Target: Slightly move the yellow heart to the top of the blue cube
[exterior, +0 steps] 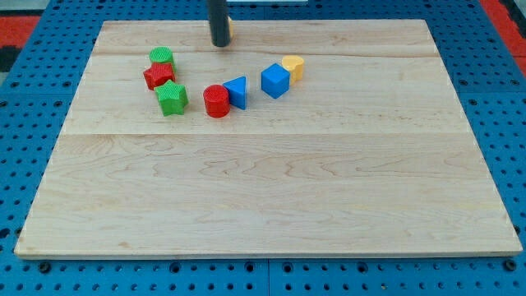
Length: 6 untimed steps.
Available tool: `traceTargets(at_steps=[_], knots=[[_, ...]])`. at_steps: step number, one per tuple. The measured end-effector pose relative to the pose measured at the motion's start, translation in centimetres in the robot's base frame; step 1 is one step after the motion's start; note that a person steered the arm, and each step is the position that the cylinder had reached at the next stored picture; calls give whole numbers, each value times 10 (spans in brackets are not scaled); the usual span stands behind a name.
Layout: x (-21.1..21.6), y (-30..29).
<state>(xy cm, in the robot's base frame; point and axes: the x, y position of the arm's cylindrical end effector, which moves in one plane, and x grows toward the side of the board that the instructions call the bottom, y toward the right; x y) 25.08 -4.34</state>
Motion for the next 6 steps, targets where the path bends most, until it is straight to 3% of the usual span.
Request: traceTargets(at_steps=[1, 2, 3, 4, 5, 6], knots=[[2, 96], [32, 164], [82, 162], [58, 106], [50, 90], [83, 109]])
